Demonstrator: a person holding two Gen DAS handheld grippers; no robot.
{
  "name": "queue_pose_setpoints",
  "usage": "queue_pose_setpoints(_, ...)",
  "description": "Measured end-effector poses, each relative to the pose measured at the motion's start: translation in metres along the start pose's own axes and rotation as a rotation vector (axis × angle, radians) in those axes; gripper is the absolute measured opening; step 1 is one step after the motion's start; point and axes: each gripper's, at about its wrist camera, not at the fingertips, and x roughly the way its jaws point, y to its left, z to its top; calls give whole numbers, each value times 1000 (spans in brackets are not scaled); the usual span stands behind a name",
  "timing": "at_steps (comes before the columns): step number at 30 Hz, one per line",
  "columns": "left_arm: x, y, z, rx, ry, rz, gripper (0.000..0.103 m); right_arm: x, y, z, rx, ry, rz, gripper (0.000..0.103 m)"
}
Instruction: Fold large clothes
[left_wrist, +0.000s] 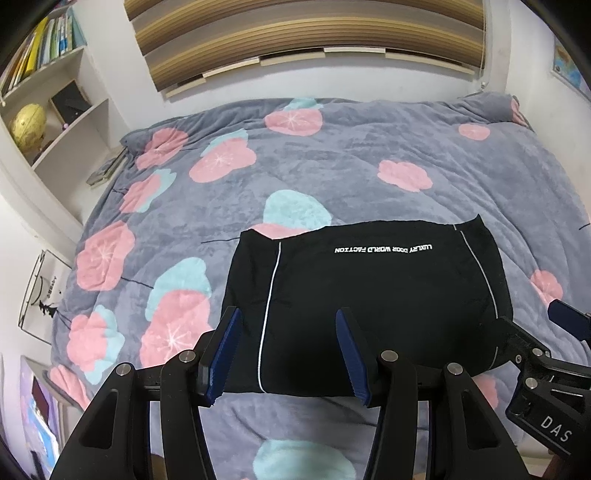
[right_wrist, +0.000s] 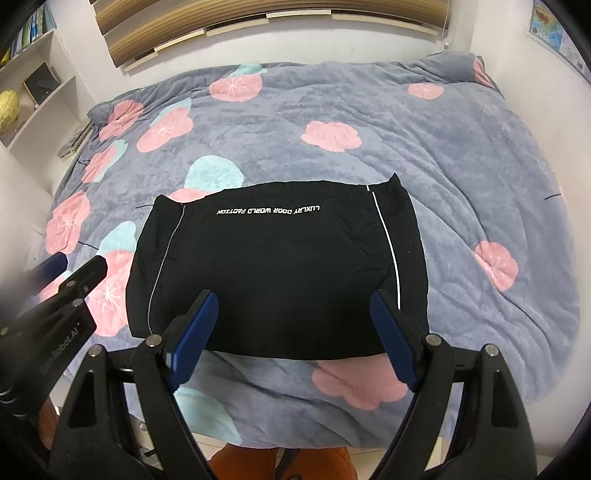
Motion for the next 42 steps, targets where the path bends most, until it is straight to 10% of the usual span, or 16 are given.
queue_pose_setpoints(42,2,0,3,-13,-29,16,54,1,7,10,-44,-10,-9,82)
